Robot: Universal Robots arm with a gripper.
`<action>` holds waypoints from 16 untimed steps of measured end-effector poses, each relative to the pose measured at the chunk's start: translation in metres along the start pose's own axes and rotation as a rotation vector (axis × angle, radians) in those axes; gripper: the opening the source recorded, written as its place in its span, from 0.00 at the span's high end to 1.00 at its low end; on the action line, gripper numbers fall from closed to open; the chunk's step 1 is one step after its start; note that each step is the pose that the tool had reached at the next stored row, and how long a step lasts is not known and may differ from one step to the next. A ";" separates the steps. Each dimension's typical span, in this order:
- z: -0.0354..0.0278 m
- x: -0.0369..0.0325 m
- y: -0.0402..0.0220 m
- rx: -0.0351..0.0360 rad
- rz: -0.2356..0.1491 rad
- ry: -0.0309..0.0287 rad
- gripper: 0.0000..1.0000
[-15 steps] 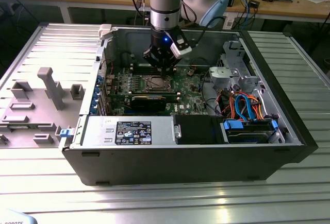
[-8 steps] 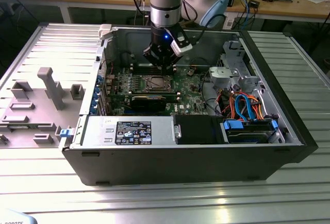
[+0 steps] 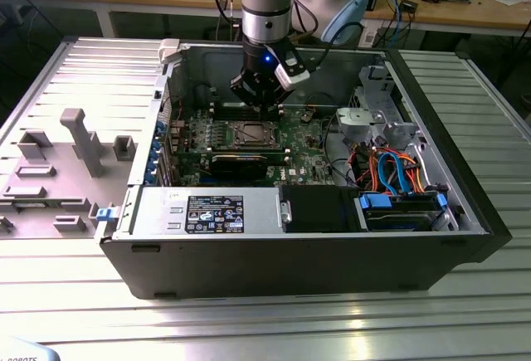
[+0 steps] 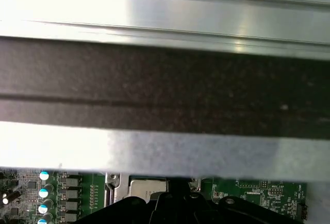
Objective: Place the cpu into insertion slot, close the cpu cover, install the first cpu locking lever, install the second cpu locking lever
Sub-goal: 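Install the second cpu locking lever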
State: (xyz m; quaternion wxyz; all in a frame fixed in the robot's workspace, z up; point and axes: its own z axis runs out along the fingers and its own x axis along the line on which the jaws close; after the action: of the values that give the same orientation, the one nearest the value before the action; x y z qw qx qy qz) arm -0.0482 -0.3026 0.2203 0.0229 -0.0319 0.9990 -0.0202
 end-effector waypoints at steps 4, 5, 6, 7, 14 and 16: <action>-0.0001 0.0000 0.0000 0.0001 0.000 0.0000 0.89; -0.0001 0.0000 0.0000 0.0001 0.000 0.0001 0.89; -0.0001 0.0000 0.0000 0.0000 0.000 0.0000 0.89; -0.0002 0.0000 0.0000 0.0001 0.000 0.0000 0.89; -0.0121 -0.0005 -0.0010 0.0002 0.000 0.0001 0.89; -0.0206 -0.0009 -0.0015 0.0002 0.003 0.0008 0.89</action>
State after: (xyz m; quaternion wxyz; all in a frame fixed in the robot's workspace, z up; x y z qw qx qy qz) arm -0.0482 -0.3032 0.2410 0.0225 -0.0303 0.9991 -0.0203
